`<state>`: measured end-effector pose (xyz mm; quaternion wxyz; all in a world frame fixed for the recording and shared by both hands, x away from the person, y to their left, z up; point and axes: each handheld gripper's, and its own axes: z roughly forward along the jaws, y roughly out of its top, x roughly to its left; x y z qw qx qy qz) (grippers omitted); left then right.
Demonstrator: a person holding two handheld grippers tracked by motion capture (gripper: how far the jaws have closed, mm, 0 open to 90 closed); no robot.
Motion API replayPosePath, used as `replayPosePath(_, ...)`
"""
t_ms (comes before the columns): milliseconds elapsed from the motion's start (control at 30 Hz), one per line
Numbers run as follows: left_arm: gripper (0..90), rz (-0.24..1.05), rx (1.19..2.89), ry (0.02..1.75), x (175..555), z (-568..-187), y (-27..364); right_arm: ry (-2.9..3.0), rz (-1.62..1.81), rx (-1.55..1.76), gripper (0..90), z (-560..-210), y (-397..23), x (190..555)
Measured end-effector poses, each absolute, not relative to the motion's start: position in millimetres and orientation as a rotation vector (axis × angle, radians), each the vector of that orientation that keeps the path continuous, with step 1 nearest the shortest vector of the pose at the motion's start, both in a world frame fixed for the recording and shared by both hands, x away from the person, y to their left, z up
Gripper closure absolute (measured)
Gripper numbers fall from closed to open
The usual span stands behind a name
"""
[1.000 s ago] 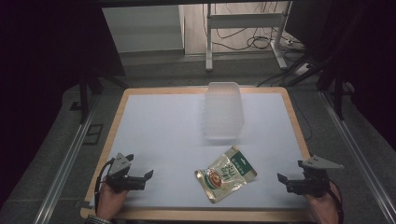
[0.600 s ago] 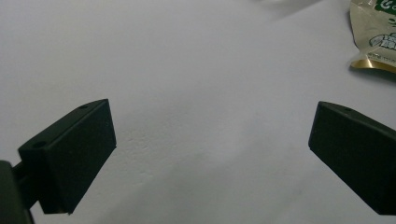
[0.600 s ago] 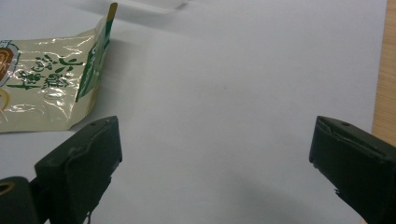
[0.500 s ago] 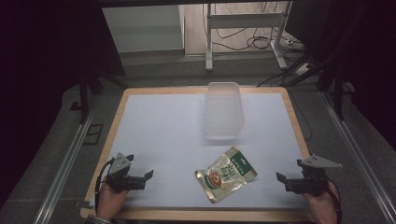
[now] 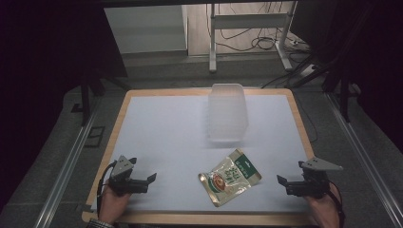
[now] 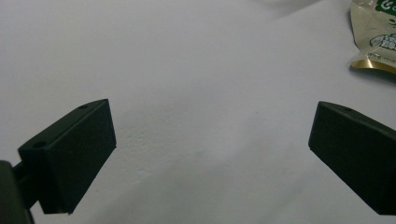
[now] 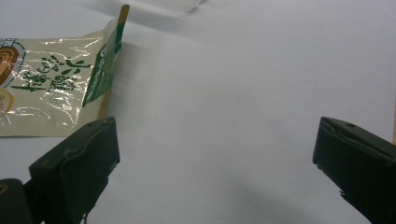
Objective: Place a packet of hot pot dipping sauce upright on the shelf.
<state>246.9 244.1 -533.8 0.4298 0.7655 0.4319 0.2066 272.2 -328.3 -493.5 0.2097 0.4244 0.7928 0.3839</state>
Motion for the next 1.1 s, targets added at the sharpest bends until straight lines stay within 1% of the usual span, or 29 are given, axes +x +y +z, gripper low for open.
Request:
replayPosePath(300,0.0,0.497,1.898,1.091,248,-534,246,2.222,1.107,1.181,0.1,-494,-319,275)
replayPosePath(1100,0.0,0.503,1.898,1.096,248,-534,245,2.316,1.154,1.097,0.5,-495,-293,283)
